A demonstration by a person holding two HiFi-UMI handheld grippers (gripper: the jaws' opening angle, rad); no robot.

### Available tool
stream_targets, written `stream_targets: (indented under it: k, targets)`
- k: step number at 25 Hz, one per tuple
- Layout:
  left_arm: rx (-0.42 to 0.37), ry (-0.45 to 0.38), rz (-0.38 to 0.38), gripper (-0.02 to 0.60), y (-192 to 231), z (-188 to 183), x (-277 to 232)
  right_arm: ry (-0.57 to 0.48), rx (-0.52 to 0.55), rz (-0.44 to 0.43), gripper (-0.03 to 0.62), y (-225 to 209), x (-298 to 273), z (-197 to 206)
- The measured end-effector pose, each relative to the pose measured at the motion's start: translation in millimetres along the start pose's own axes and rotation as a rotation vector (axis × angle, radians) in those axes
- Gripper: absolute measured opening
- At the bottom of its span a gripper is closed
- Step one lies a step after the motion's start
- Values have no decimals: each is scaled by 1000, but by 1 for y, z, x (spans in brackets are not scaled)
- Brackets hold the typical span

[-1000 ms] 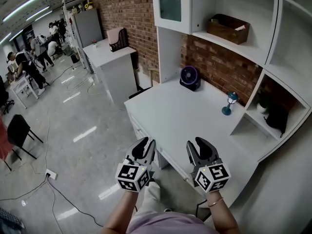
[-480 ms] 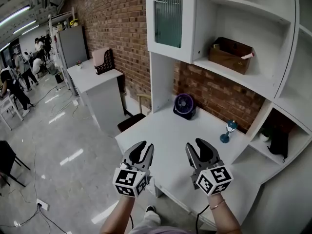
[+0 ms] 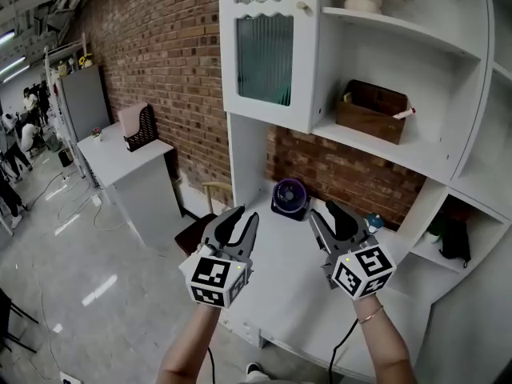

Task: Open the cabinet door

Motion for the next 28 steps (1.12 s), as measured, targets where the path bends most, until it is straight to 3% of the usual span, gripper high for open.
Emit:
stream_targets:
  k: [7,17,28]
  targets:
    - [-44,-70,86,91,17,-53,-58,-54,61,80,153,-27,-34,-36]
    - [-132,-211,141,94,20,-137,-132,-117,144,112,153,-58,-84,-83]
    - [-314,-319,119,104,19,-222,-187,-195,170,121,153,-93,-129,-128]
Point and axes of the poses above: the fingertips, and each gripper's own axes: x backward along the fingers, y to its left, z out of its underside, the point moved 5 cm from there along x, backward along the fingers, and after that the axes turned 9 degrees about x, right-handed, at the moved point
